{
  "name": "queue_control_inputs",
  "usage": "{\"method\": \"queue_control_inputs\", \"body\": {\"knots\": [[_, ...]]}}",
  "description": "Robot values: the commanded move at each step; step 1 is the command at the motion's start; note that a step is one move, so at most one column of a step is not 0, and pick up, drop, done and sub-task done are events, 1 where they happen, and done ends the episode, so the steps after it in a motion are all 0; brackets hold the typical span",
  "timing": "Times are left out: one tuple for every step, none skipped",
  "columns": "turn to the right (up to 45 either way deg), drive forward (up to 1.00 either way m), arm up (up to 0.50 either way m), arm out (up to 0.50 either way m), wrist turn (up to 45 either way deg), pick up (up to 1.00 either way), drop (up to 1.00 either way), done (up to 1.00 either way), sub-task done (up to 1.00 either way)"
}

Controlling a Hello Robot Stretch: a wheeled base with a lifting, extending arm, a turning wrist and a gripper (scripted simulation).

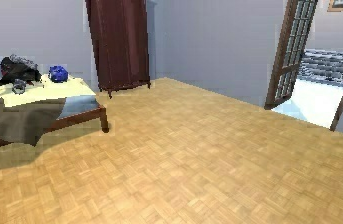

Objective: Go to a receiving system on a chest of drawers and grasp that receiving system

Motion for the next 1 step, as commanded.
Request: {"method": "queue_control_inputs", "body": {"knots": [[0.0, 0.00, 0.00, 0.00, 0.0, 0.00, 0.00, 1.00, 0.00]]}}
